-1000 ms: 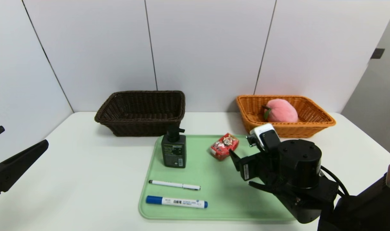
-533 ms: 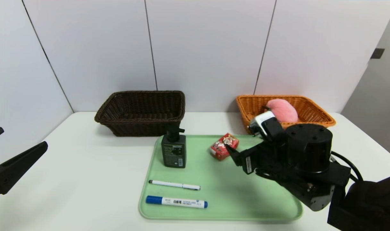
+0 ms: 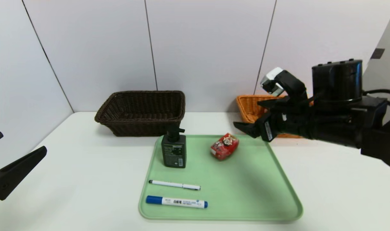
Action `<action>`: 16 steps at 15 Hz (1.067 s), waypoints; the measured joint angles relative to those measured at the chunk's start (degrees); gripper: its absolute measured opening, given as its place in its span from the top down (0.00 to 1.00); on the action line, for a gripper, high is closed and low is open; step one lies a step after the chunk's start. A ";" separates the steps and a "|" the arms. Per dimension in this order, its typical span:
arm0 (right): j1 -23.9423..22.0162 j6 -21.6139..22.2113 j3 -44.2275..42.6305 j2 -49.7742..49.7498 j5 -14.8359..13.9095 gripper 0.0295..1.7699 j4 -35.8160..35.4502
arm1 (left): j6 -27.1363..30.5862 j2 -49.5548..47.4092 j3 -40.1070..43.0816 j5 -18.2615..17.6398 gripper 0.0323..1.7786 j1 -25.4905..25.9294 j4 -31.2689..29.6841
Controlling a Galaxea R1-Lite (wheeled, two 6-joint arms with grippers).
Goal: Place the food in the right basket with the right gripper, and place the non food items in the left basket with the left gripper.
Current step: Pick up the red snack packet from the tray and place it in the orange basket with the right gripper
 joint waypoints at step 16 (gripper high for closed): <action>-1.93 -30.90 -35.83 14.86 14.14 0.04 37.50 | -0.16 0.05 0.10 -3.84 0.05 0.00 0.12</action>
